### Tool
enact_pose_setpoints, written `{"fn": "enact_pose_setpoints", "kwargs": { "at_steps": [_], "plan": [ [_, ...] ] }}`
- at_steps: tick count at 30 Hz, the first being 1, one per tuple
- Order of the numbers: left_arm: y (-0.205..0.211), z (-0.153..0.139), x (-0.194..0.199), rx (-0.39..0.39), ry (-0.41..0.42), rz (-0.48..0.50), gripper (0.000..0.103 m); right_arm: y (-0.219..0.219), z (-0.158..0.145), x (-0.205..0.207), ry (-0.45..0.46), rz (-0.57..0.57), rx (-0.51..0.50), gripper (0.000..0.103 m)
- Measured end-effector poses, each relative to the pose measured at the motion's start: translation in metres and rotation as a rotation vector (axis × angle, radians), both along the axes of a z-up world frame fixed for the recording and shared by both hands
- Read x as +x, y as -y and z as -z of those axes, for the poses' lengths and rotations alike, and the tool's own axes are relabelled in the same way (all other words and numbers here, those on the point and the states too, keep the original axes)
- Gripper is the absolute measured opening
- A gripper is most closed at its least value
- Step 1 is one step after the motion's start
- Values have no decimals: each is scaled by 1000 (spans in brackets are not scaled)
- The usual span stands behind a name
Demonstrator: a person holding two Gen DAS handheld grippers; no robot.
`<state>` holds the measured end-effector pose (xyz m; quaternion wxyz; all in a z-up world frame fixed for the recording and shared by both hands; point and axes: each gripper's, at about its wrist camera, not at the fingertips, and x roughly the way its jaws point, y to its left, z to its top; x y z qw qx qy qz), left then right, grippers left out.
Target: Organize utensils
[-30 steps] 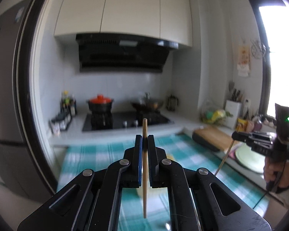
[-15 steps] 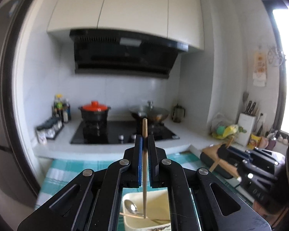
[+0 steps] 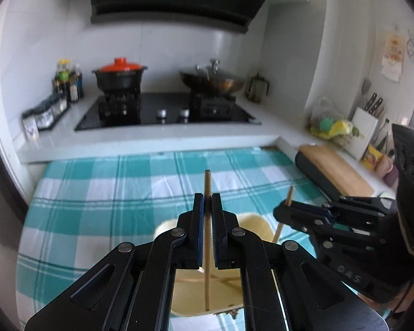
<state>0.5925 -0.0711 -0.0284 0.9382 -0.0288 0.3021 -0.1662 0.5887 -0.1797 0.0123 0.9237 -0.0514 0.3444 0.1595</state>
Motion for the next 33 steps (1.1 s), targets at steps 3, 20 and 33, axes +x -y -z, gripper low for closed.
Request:
{"fn": "enact_pose_setpoints", "kwargs": {
  "at_steps": [3, 20, 33],
  "plan": [
    [2, 4, 3, 21, -37, -22, 7, 1, 5, 6, -32, 14, -8, 13],
    [-70, 25, -190, 338, -186, 128, 85, 87, -59, -180, 43, -9, -189, 44],
    [-90, 153, -266, 116, -309, -120, 90, 94, 124, -309, -173, 83, -205, 54]
  ]
}}
